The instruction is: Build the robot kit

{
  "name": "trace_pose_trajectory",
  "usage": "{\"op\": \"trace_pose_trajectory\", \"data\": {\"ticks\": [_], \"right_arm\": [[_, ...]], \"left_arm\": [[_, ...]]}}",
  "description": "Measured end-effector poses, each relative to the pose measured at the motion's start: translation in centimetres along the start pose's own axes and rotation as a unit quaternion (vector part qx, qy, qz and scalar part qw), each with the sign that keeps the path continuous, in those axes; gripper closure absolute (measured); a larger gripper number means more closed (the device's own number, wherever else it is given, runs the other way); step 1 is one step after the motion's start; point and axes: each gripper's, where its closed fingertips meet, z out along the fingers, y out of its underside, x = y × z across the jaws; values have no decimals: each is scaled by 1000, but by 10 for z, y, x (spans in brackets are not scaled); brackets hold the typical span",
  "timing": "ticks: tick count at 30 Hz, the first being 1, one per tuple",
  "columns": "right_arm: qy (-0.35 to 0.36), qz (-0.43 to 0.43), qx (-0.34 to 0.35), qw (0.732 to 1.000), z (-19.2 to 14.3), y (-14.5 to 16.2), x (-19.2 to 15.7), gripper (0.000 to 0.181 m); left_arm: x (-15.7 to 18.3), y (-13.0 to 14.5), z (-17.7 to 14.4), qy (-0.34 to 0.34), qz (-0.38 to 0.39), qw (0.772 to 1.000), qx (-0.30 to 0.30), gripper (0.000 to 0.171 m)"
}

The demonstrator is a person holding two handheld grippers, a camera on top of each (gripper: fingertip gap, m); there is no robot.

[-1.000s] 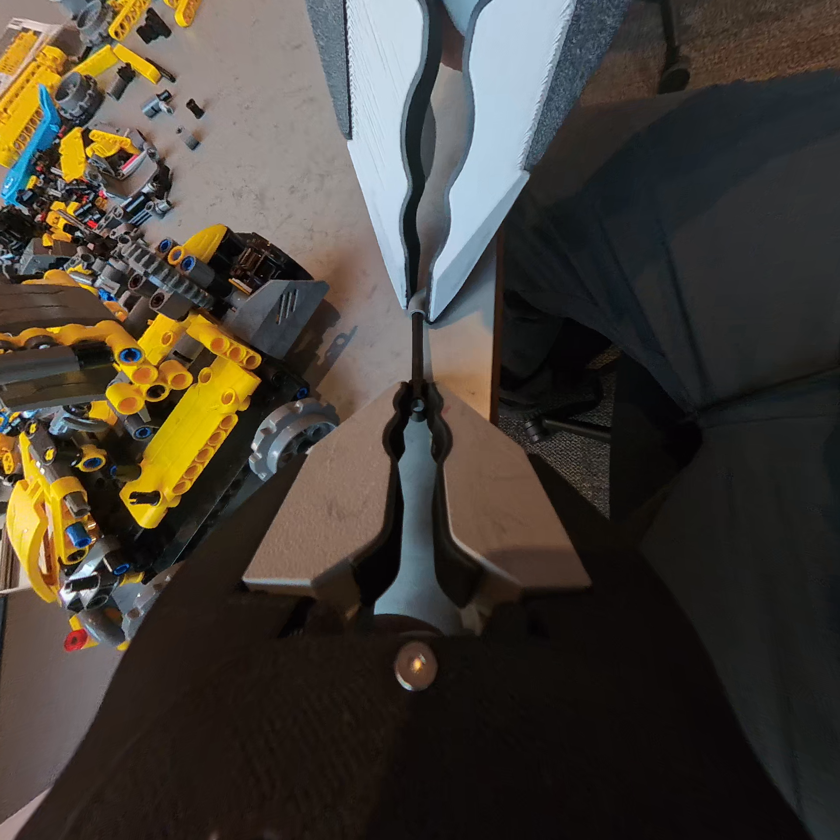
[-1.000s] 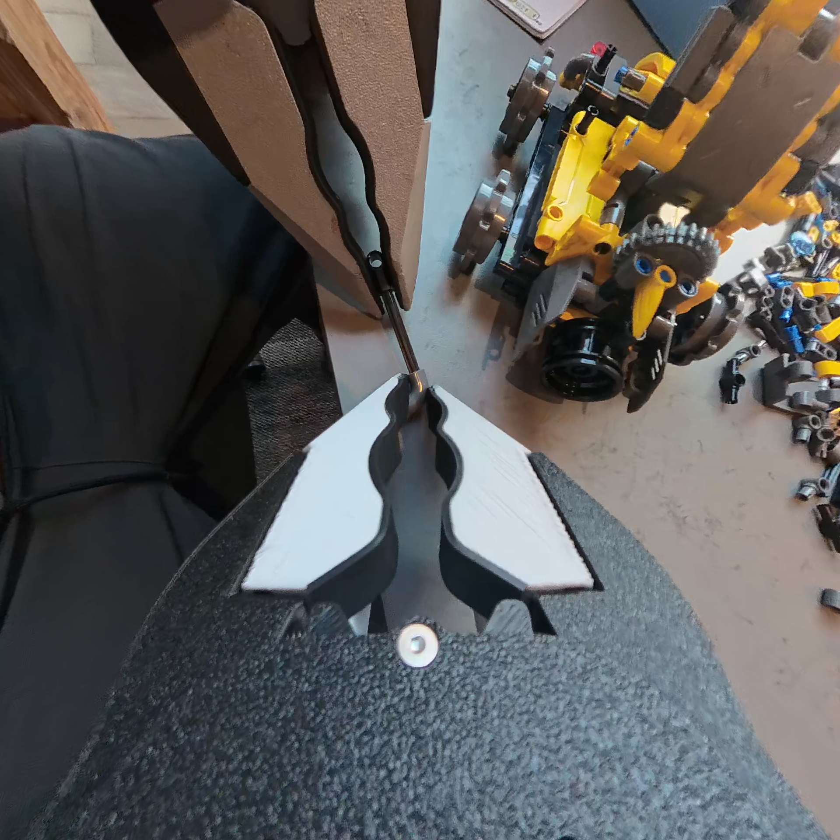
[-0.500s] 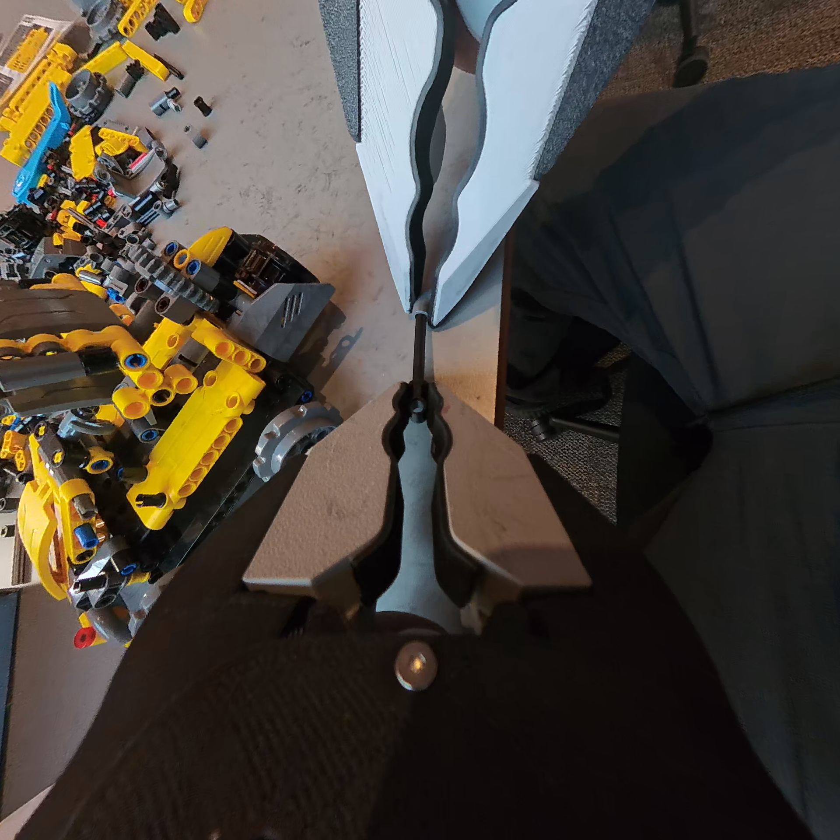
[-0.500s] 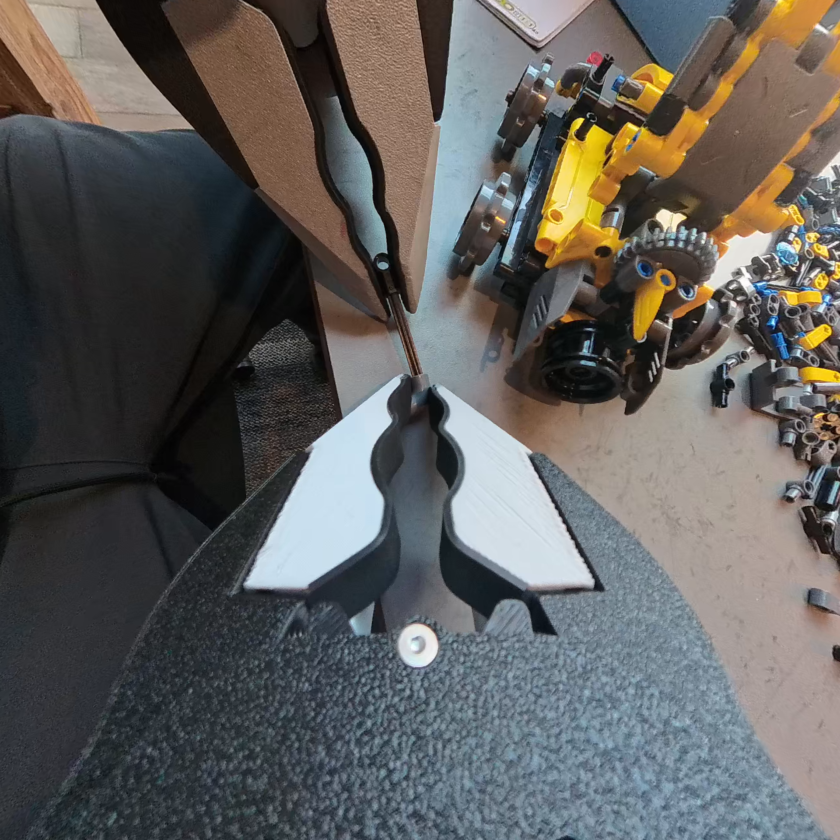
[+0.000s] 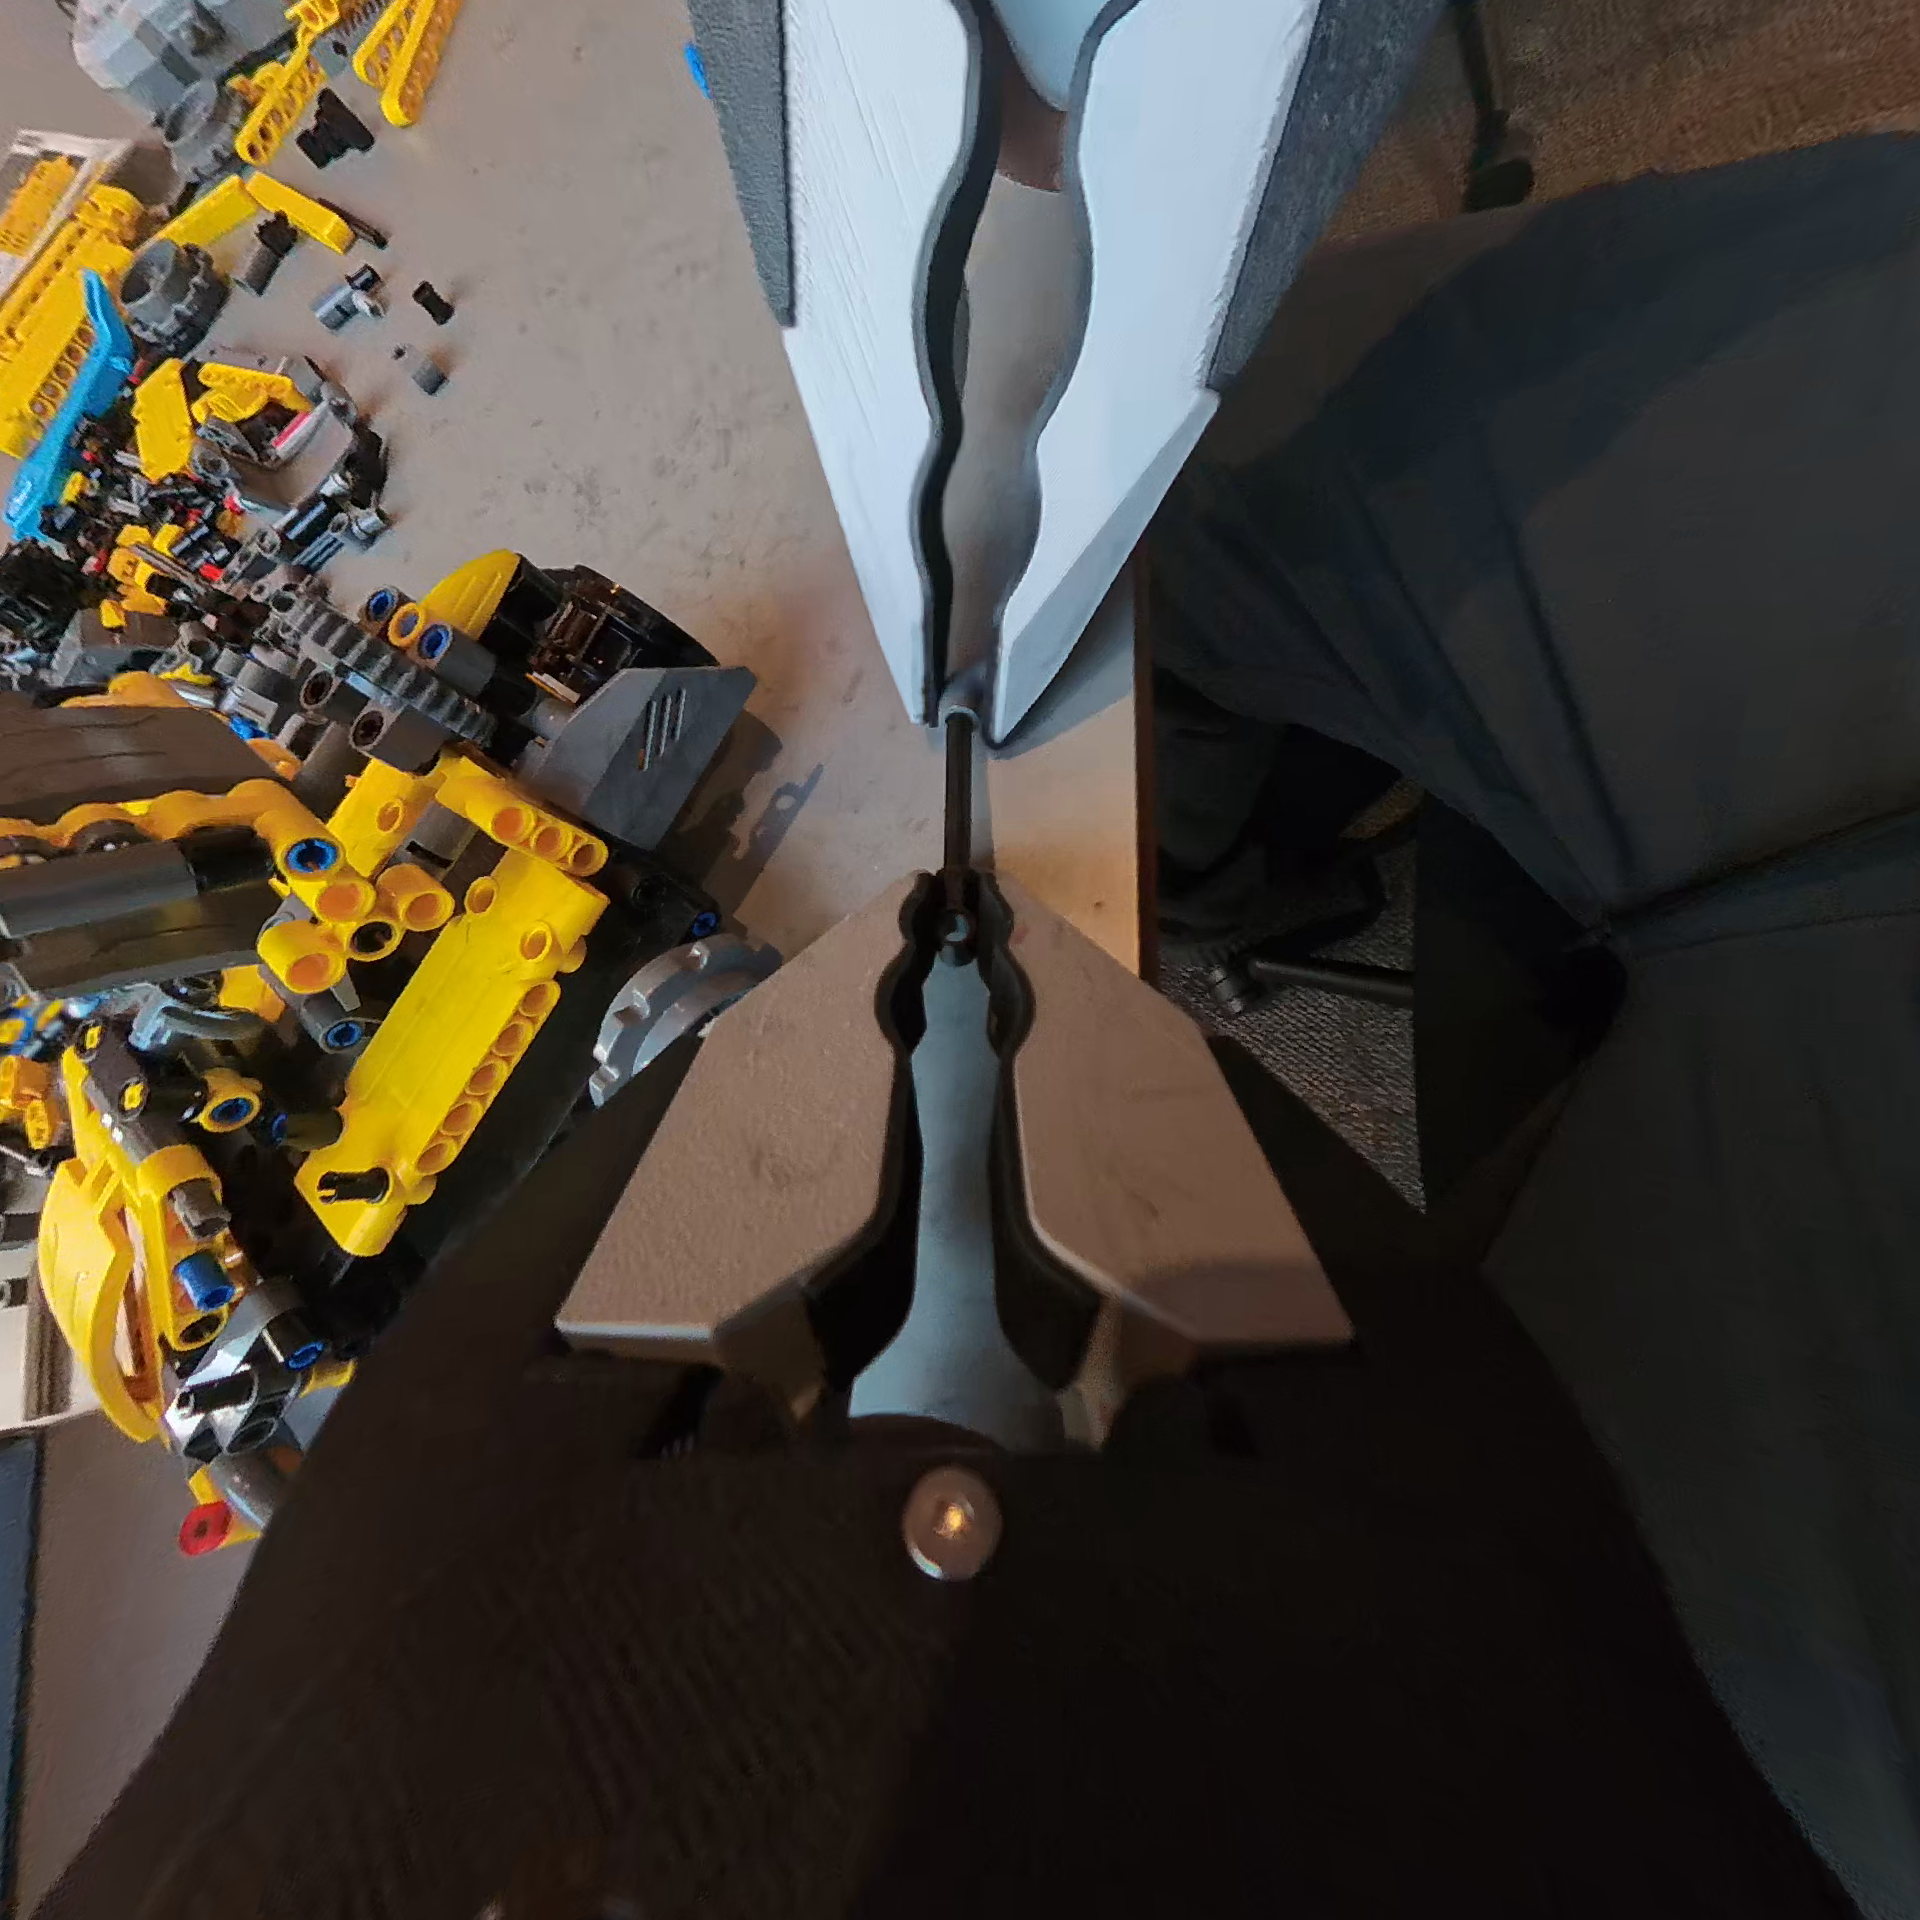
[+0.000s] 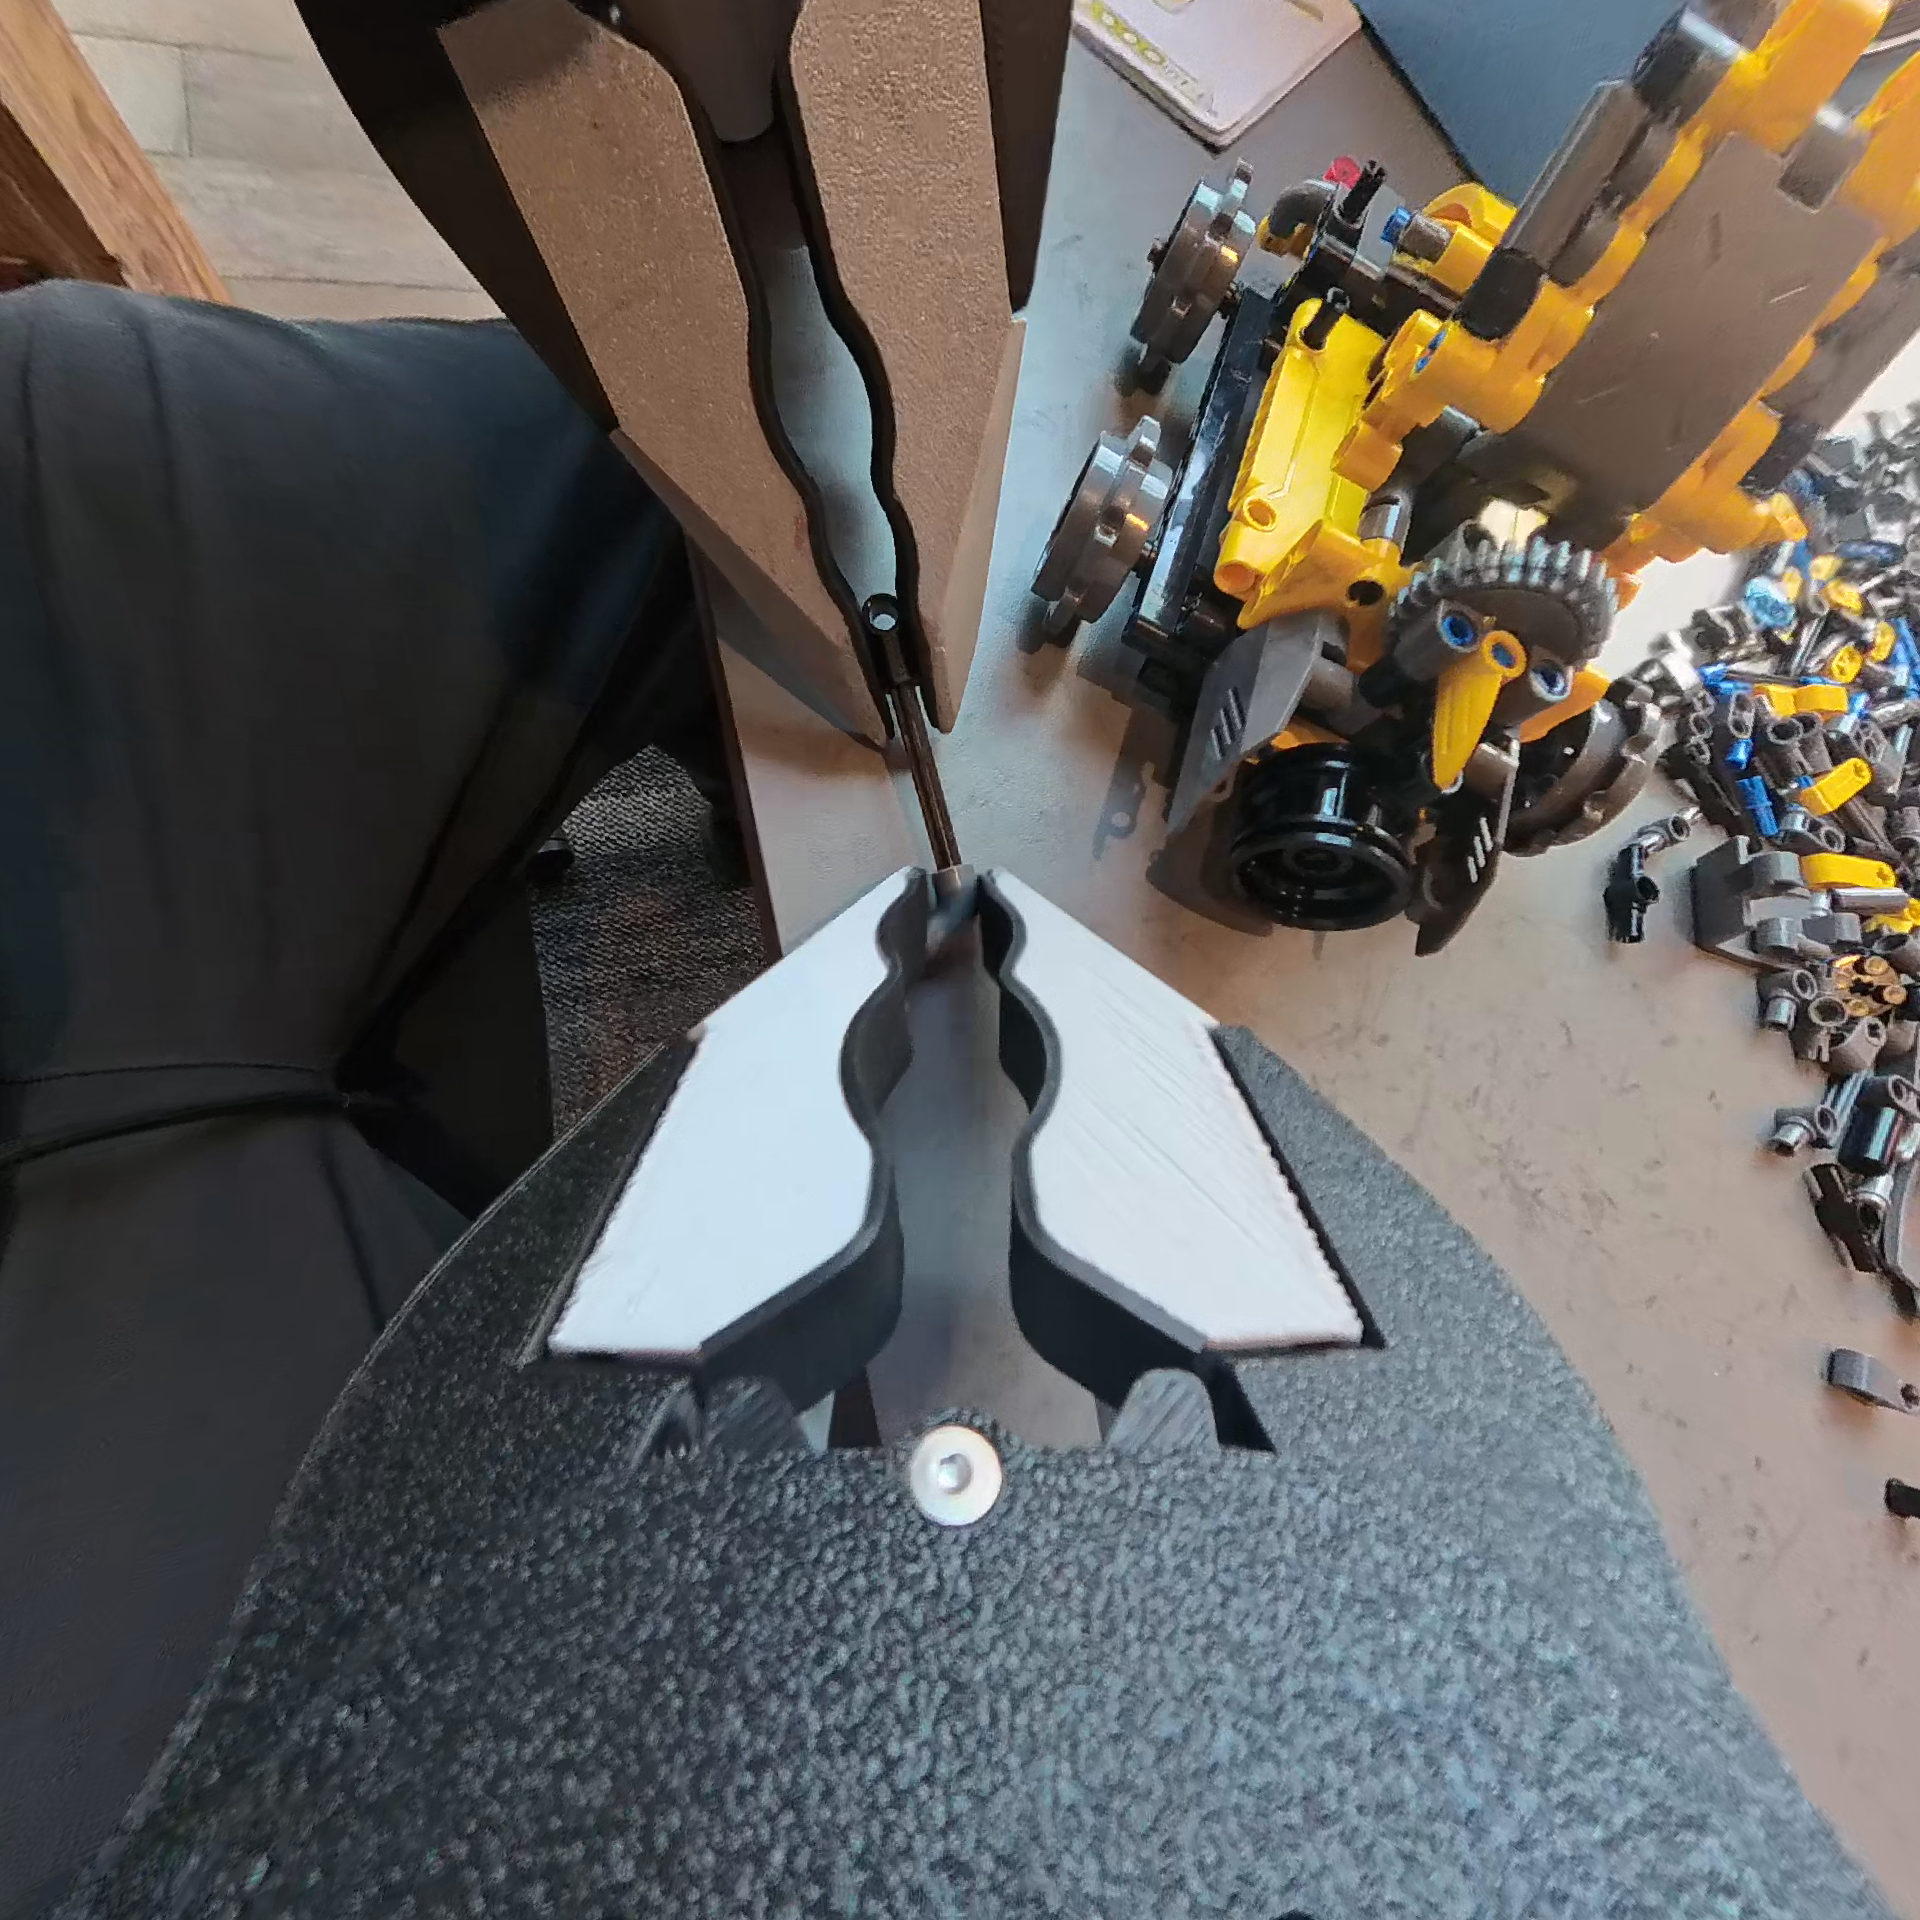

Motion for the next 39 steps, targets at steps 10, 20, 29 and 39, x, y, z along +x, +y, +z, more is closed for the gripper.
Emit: {"op": "trace_pose_trajectory", "data": {"ticks": [10, 20, 29, 39], "right_arm": [[12, -50, 73, 996, -28, -14, -13, 147], [14, -42, 76, 996, -18, -16, -20, 150], [48, 66, 95, 992, -47, 11, 18, 155], [45, 173, 98, 979, -58, 33, 93, 152]], "left_arm": [[4, -5, -24, 27, 37, 996, 78, 167], [-2, -3, -16, -38, 54, 997, 50, 168], [-21, 0, -15, -129, 67, 989, 32, 168], [-22, -8, -25, -100, 41, 991, 81, 168]]}}
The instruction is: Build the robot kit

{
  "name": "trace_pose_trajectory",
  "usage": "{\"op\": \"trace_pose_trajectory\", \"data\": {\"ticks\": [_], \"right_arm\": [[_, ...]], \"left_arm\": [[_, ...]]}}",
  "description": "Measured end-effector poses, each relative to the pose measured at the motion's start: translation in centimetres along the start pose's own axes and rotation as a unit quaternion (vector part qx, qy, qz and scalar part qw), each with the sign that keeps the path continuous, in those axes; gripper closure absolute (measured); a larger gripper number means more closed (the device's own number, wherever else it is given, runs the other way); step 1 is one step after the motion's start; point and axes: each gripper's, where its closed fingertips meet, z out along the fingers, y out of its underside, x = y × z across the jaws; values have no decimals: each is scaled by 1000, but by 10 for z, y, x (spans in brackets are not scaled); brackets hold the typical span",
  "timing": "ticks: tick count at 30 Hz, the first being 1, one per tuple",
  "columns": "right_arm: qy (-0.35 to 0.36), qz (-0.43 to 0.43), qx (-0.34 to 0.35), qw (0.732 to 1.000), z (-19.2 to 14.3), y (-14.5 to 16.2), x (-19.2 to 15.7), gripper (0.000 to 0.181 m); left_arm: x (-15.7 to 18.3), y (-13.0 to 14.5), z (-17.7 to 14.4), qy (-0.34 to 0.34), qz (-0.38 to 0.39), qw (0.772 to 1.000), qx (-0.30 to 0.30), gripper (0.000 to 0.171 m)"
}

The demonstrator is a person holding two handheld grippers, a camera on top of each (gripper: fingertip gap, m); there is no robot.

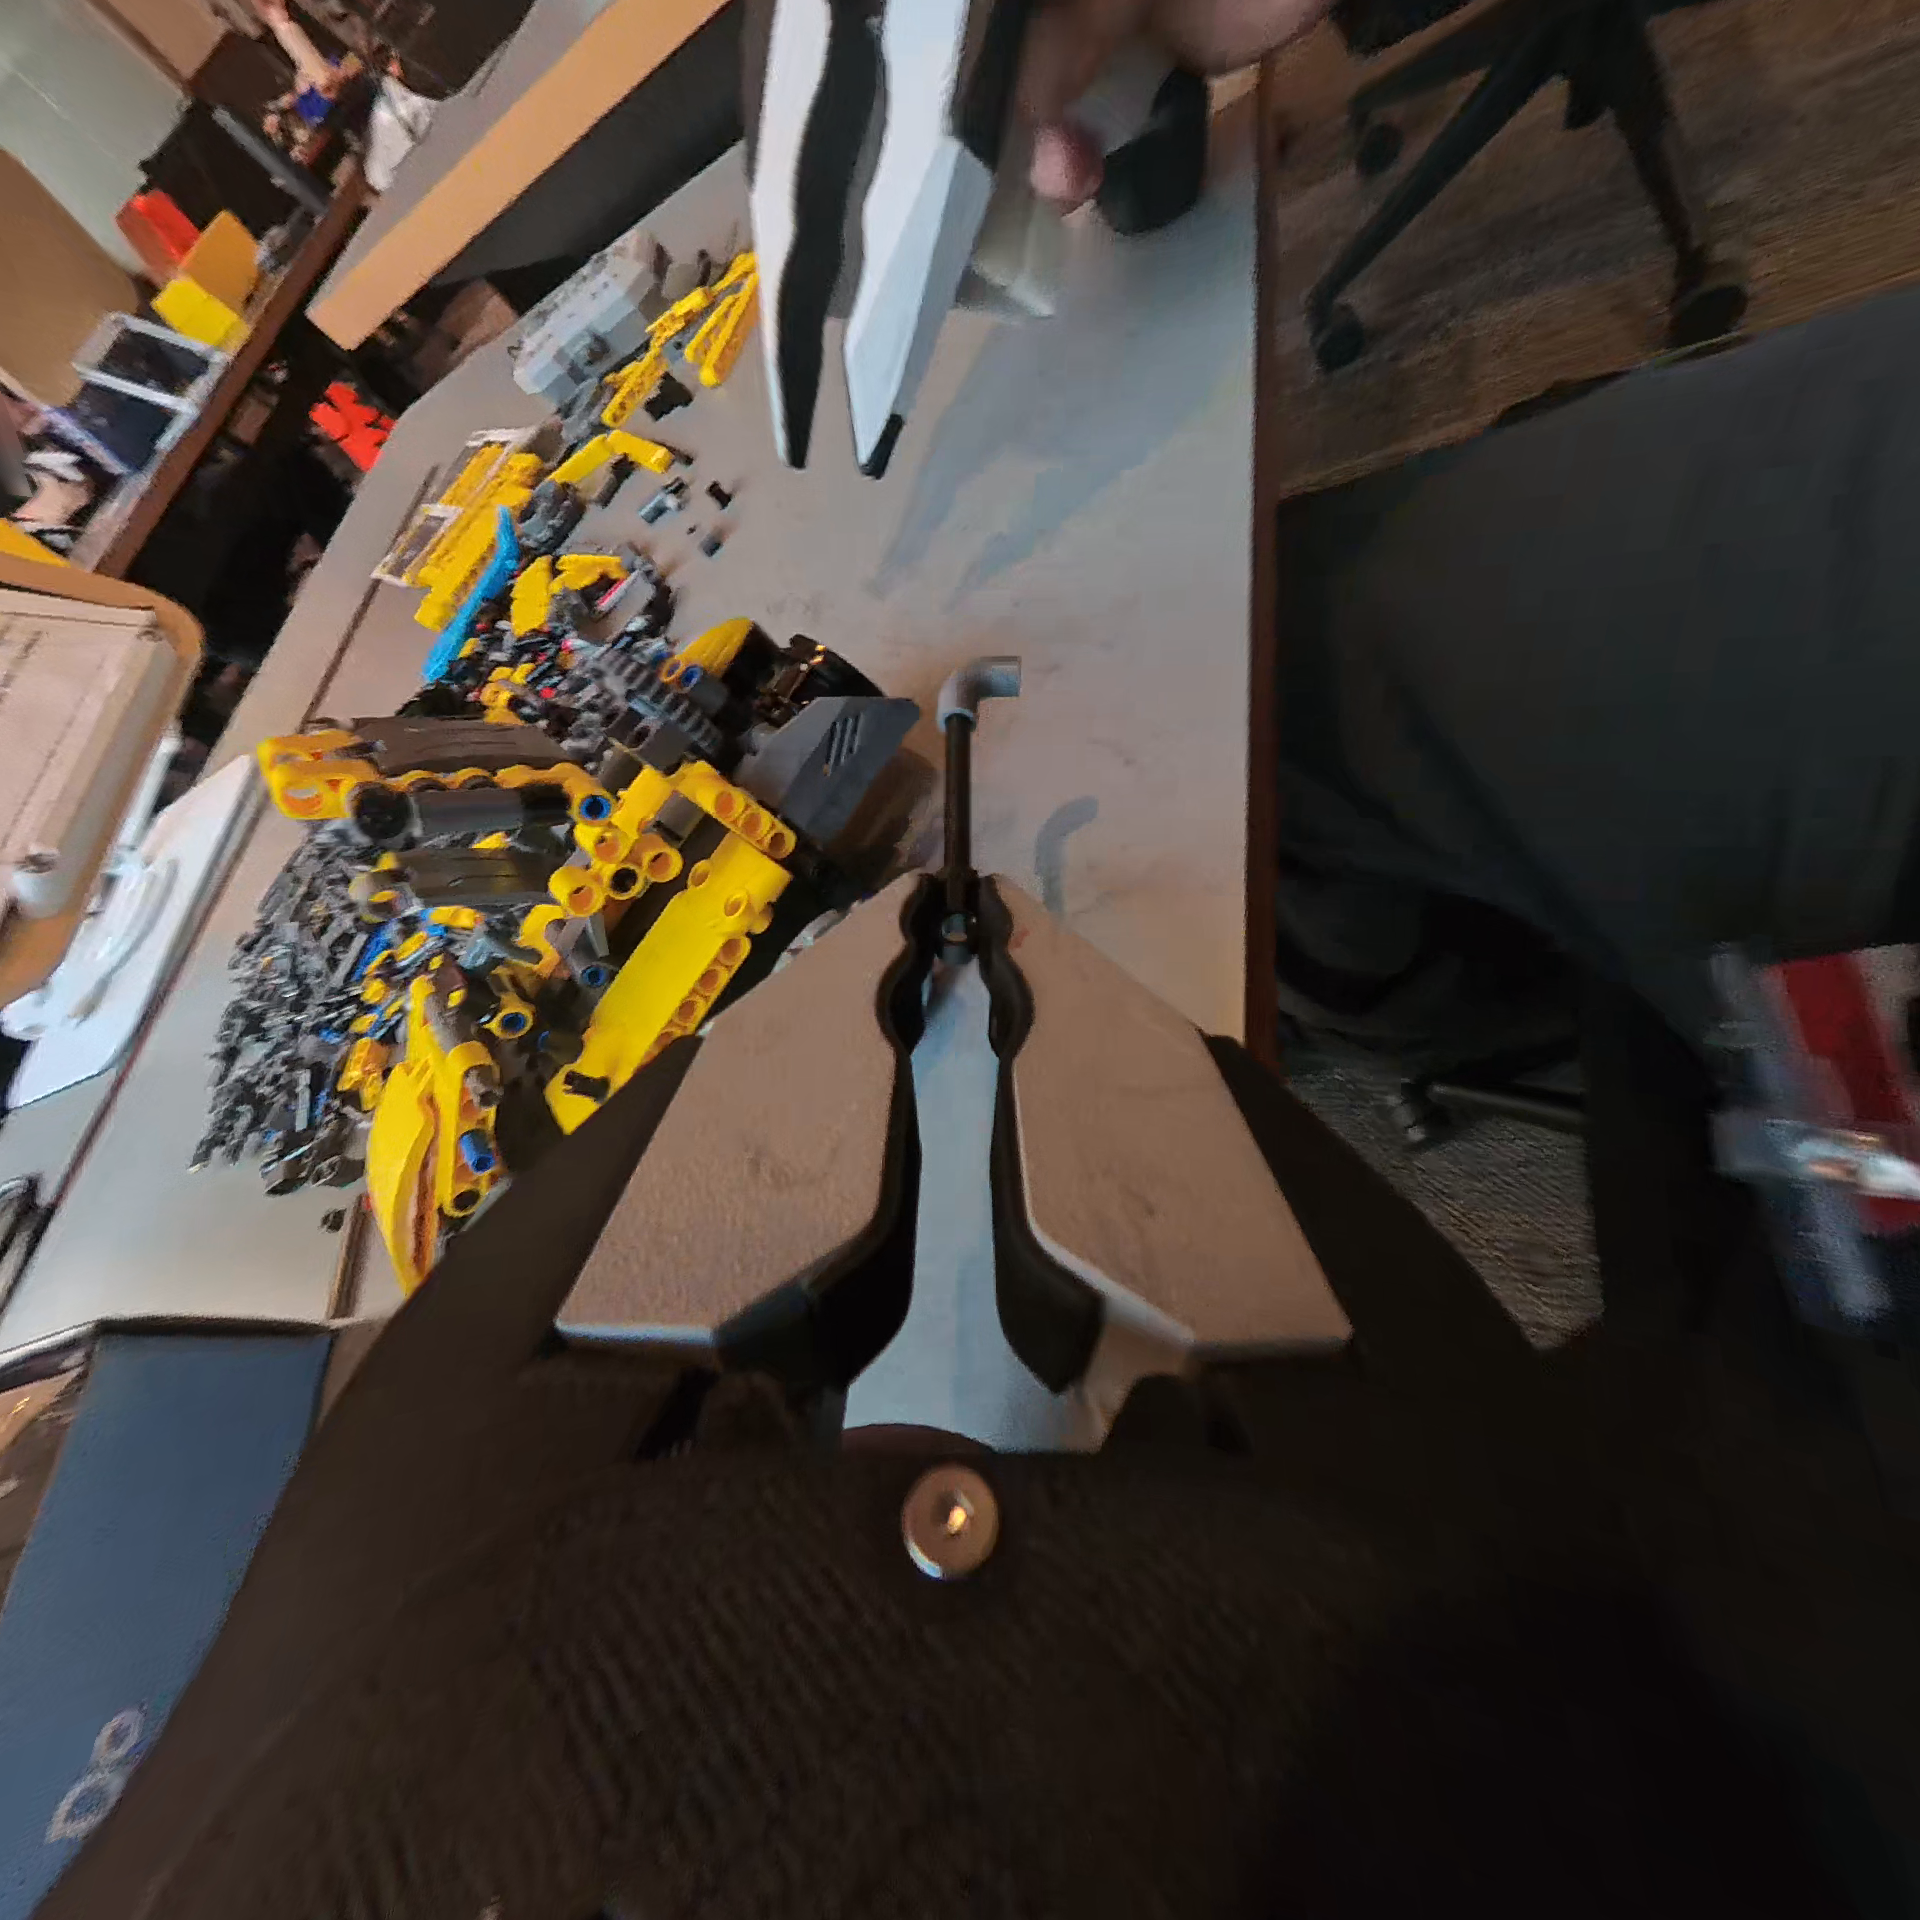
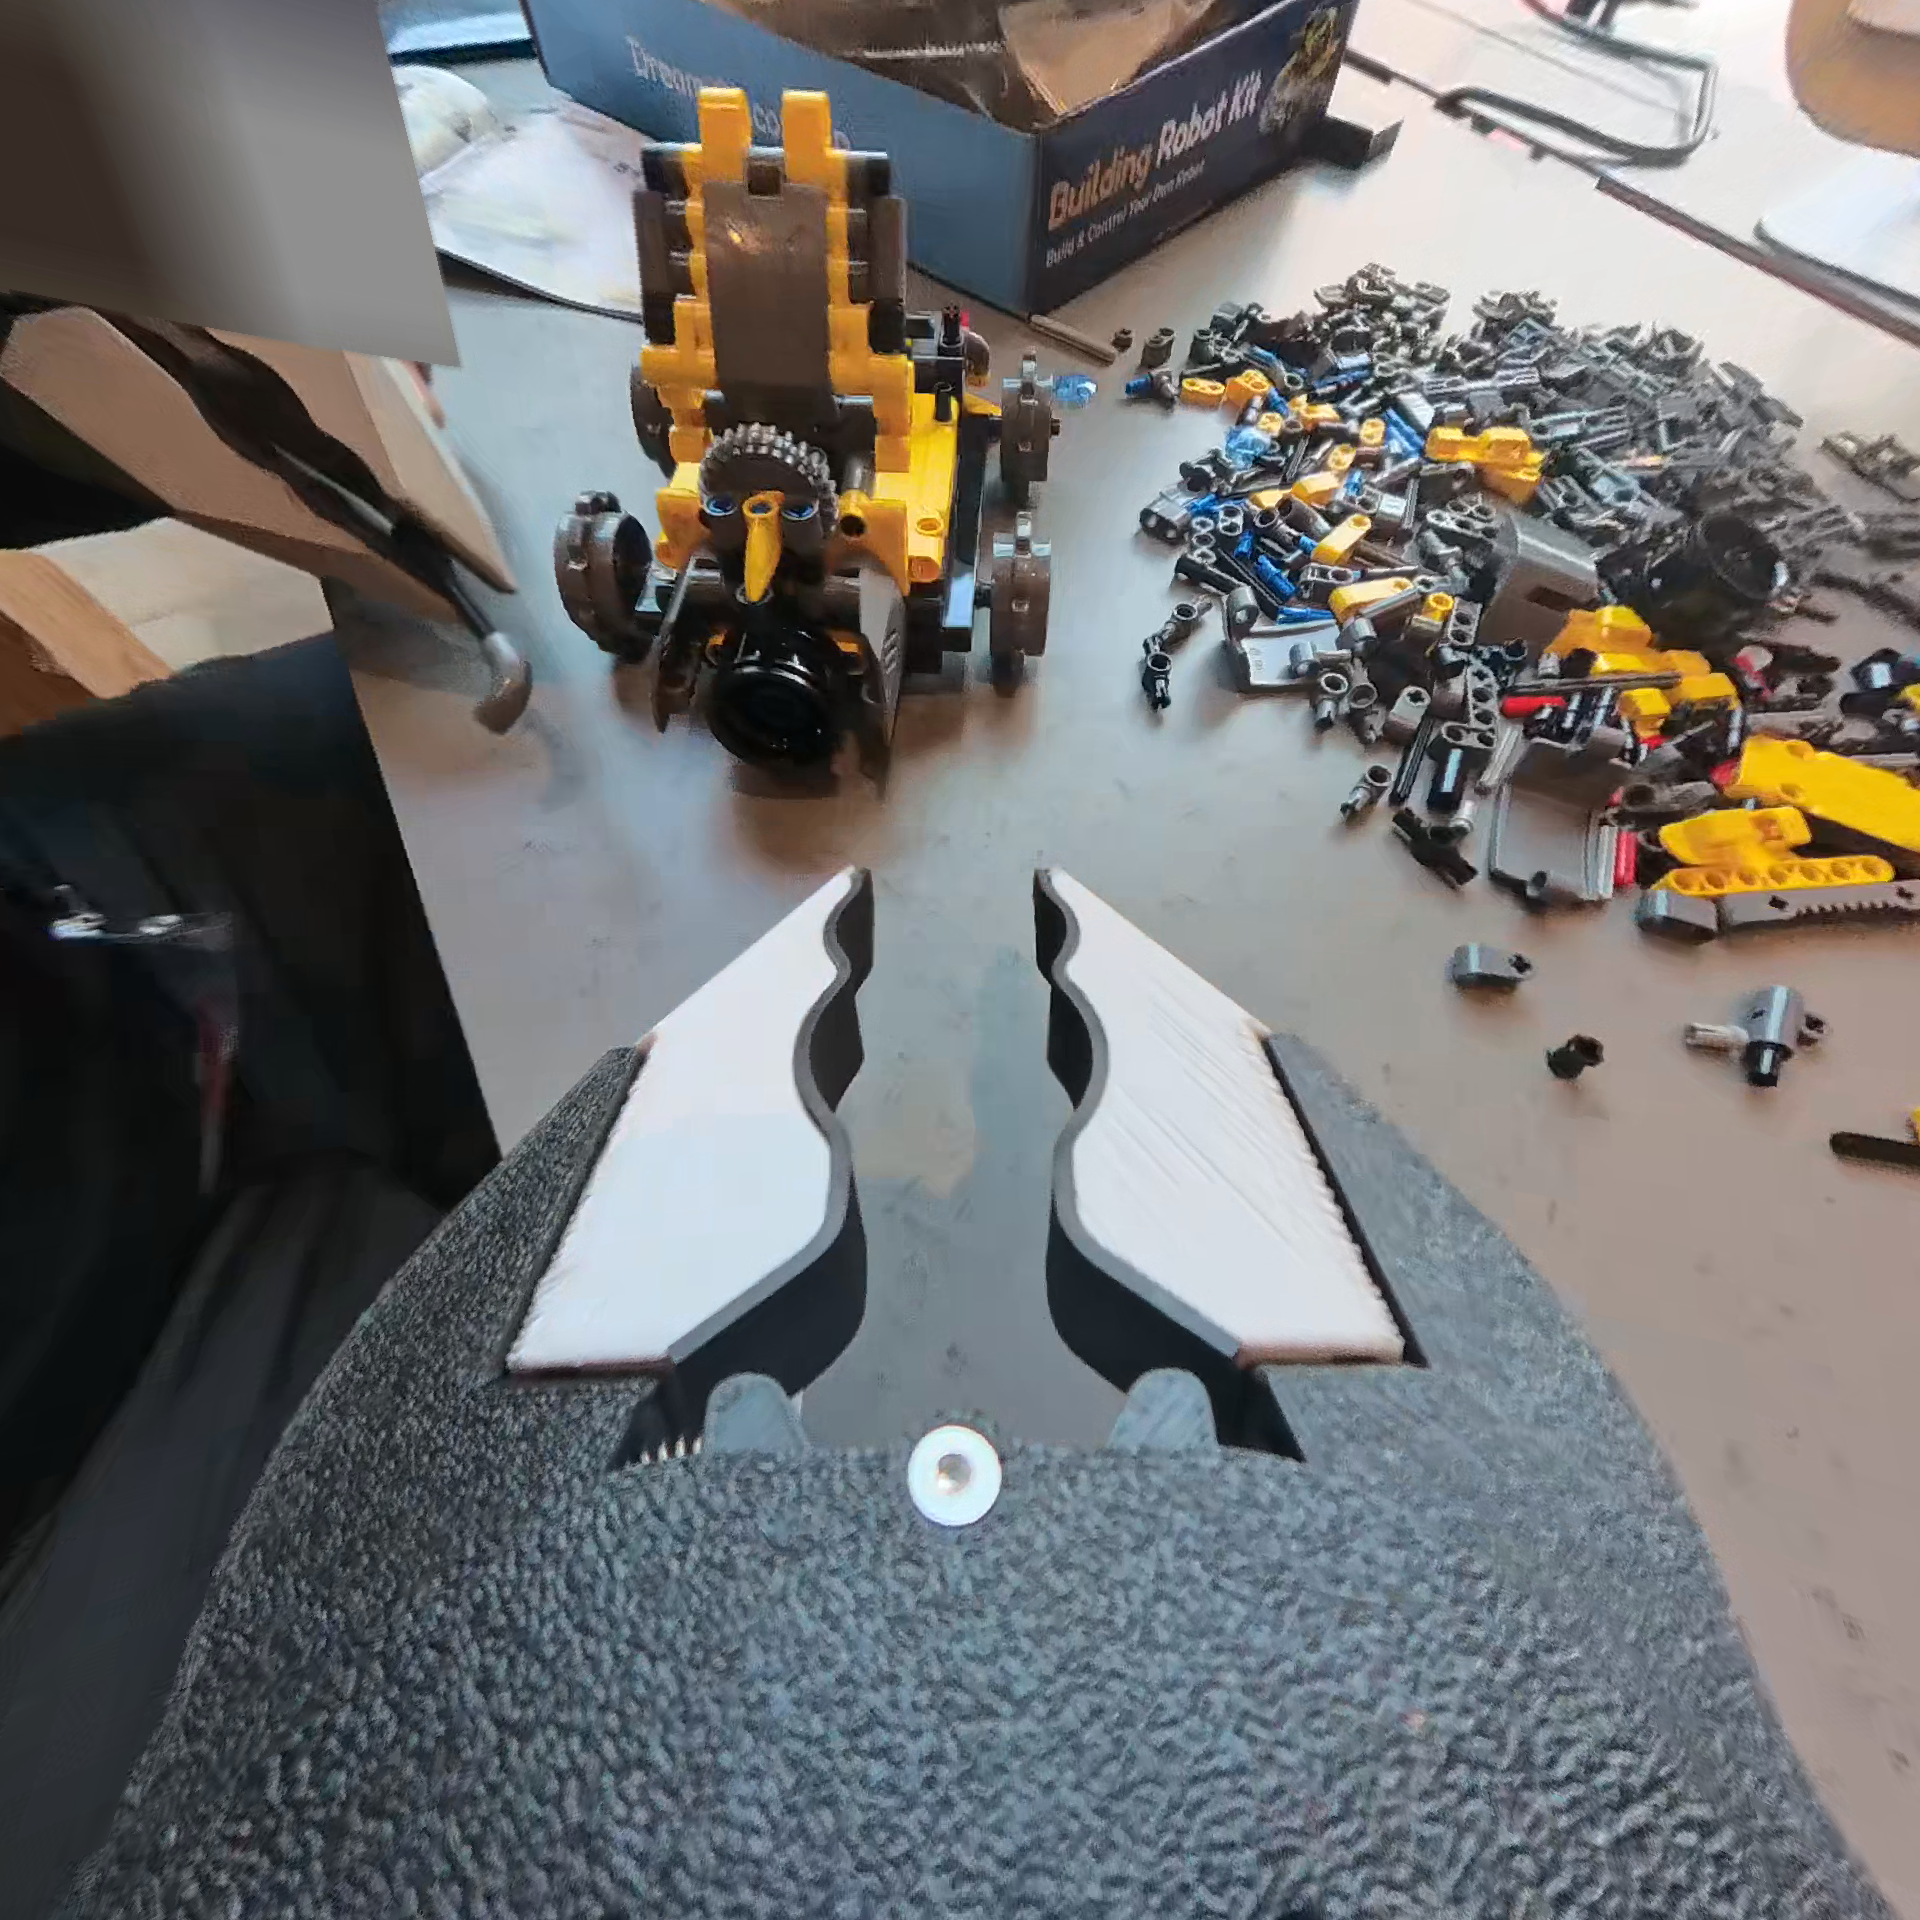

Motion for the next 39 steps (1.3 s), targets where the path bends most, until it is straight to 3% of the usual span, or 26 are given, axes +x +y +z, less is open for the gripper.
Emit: {"op": "trace_pose_trajectory", "data": {"ticks": [5, 15, 18, 20, 27, 29, 32, 35, 37, 39], "right_arm": [[0, -2, 13, 1000, -4, -1, 8, 156], [-12, -9, 32, 999, -3, -8, 9, 146], [-8, -29, 46, 998, -6, -11, 5, 156], [10, -35, 59, 998, -9, -14, 8, 143], [27, -39, 117, 992, -30, -23, 8, 142], [39, -37, 118, 992, -36, -21, 9, 135], [55, -37, 108, 992, -42, -14, 11, 131], [81, -32, 87, 992, -57, -4, 20, 140], [133, -28, 51, 989, -75, 10, 40, 151], [171, -23, -4, 985, -95, 29, 59, 147]], "left_arm": [[14, -7, -6, 92, -24, 995, 37, 167], [15, -4, -3, 99, -28, 994, 24, 168], [13, -6, -5, 92, -26, 995, 34, 168], [12, -5, -4, 86, -29, 995, 28, 168], [17, 1, 1, 93, -16, 996, 0, 168], [19, 3, 3, 97, -11, 995, -9, 168], [22, 8, 6, 101, 0, 995, -28, 167], [23, 8, 6, 100, 4, 995, -27, 167], [19, 4, 3, 95, -7, 995, -12, 168], [15, 1, 1, 89, -20, 996, 2, 168]]}}
